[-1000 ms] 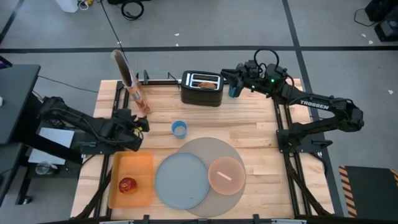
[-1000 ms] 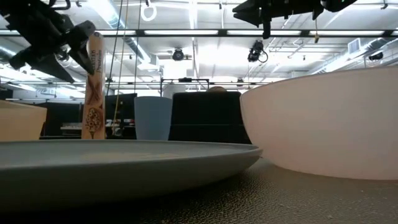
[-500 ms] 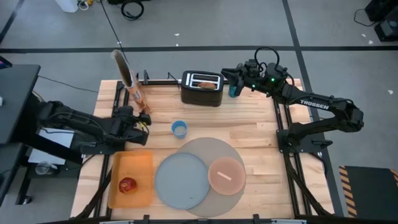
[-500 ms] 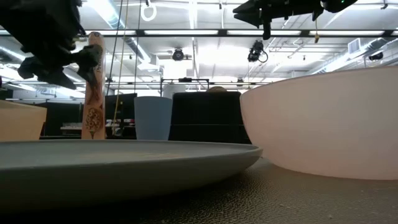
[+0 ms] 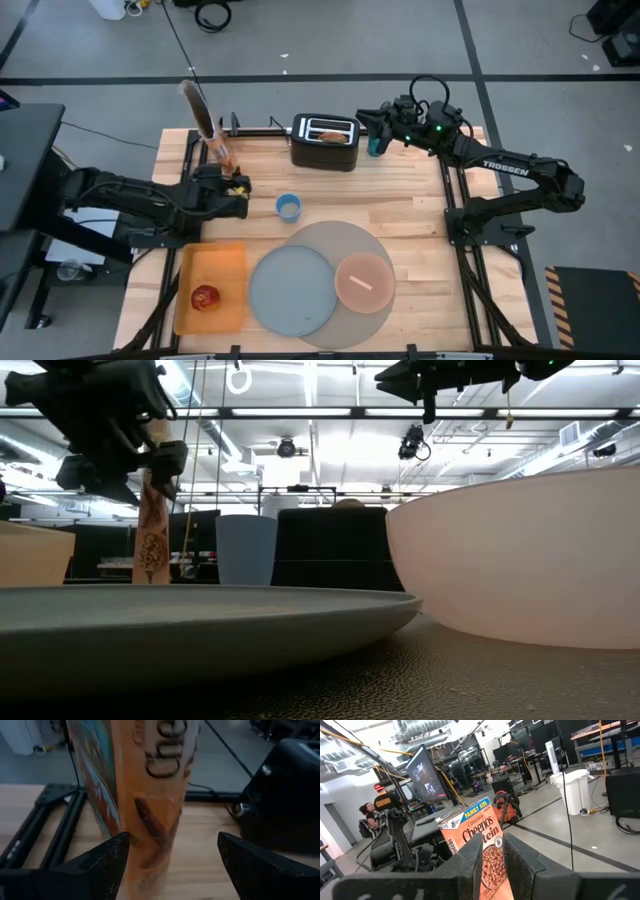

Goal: Arrange a breakfast setting
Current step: Pour the cereal into the light pink bowl

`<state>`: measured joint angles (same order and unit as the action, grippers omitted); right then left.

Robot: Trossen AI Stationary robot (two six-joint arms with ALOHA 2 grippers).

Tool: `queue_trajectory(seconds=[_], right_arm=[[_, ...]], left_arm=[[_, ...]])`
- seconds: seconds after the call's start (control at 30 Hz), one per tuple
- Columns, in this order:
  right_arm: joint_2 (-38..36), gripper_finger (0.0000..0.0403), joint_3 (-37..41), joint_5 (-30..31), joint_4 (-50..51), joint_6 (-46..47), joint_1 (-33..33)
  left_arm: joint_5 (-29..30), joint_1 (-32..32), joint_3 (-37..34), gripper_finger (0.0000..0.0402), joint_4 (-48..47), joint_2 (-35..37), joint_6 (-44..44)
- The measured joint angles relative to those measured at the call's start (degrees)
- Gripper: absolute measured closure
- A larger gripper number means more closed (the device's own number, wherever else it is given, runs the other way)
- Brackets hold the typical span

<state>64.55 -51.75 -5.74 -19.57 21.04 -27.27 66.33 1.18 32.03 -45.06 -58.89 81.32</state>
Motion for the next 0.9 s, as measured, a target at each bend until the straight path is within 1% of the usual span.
queue_trajectory(seconds=[0.1, 0.23, 0.4, 0.5, 0.7, 0.9], right_arm=[[0.0, 0.0321, 0.0, 0.1, 0.0, 0.0, 0.0], [0.0, 0.0321, 0.0, 0.1, 0.0, 0.0, 0.0], [0.0, 0.0321, 0.0, 0.1, 0.0, 0.0, 0.0], [0.0, 0.0321, 0.0, 0.1, 0.0, 0.0, 0.0], [0.0, 0.0321, 0.0, 0.1, 0.0, 0.2, 0.0], [0.0, 0.0321, 0.0, 0.1, 0.0, 1.8, 0.0]], left_arm=[[2.1, -2.0, 0.0, 0.0088, 0.2, 0.0, -0.6], [1.8, -5.8, 0.0, 0.0088, 0.2, 0.0, -2.1], [3.1, -9.9, 0.0, 0.0088, 0.7, 0.0, -3.2], [1.4, -11.7, -1.6, 0.0088, 2.8, 0.0, -4.1], [-2.9, -13.3, -7.9, 0.0088, 11.9, 0.0, -4.6], [-3.2, -14.1, -11.1, 0.0088, 13.8, 0.0, -4.6]])
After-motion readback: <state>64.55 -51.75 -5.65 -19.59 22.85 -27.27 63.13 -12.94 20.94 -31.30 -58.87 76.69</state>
